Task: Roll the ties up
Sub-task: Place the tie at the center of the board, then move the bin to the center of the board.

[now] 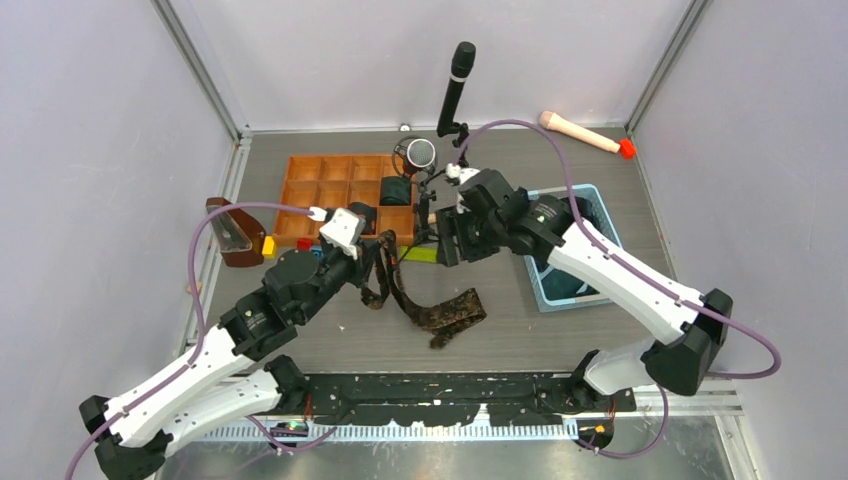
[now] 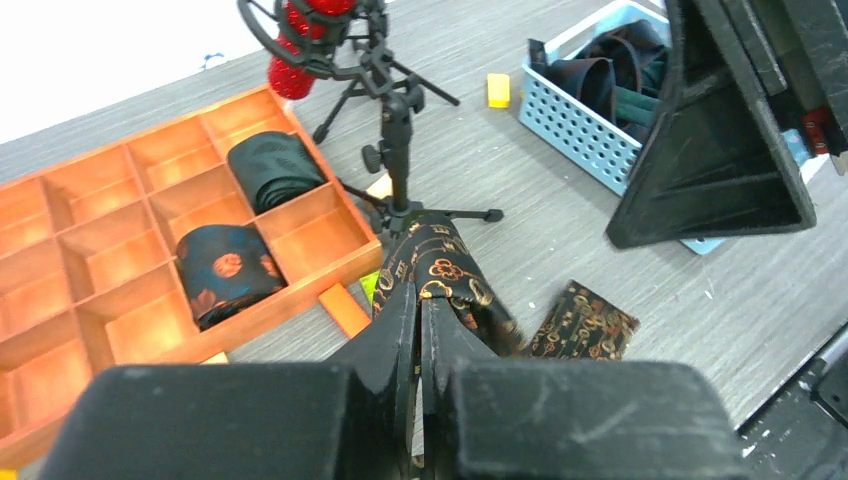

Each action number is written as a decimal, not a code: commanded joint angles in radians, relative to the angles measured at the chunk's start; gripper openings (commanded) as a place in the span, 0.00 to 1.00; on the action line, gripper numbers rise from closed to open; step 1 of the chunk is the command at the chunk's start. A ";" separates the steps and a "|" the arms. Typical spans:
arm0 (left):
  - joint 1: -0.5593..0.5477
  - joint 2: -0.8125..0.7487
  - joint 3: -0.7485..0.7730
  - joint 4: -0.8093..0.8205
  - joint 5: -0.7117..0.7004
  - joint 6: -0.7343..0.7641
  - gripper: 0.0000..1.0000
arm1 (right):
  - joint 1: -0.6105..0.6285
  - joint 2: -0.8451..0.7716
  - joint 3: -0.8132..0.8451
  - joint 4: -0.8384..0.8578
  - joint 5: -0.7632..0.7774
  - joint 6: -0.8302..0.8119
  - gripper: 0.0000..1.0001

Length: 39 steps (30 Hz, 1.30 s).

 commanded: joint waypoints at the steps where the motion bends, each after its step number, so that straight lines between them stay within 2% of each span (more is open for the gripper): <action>1: 0.004 -0.021 0.056 -0.041 -0.109 -0.039 0.00 | -0.045 -0.133 -0.120 -0.036 0.376 0.236 0.66; 5: 0.004 -0.042 0.047 -0.039 -0.117 -0.047 0.00 | -0.122 -0.260 -0.278 -0.093 0.428 0.377 0.66; 11: 0.004 -0.032 0.037 -0.026 -0.093 -0.062 0.00 | -0.201 -0.323 -0.438 -0.214 0.348 0.462 0.65; 16: 0.004 -0.041 0.021 -0.018 -0.087 -0.072 0.00 | -0.205 -0.353 -0.581 -0.200 0.317 0.587 0.67; 21: 0.004 -0.045 0.012 -0.014 -0.071 -0.065 0.00 | -0.233 -0.383 -0.671 -0.170 0.418 0.692 0.68; 29: 0.004 -0.046 0.005 -0.019 -0.075 -0.053 0.00 | -0.373 -0.393 -0.749 -0.053 0.470 0.624 0.70; 39: 0.004 -0.001 0.011 -0.020 -0.037 -0.065 0.00 | -0.469 -0.209 -0.693 0.200 0.640 0.434 0.70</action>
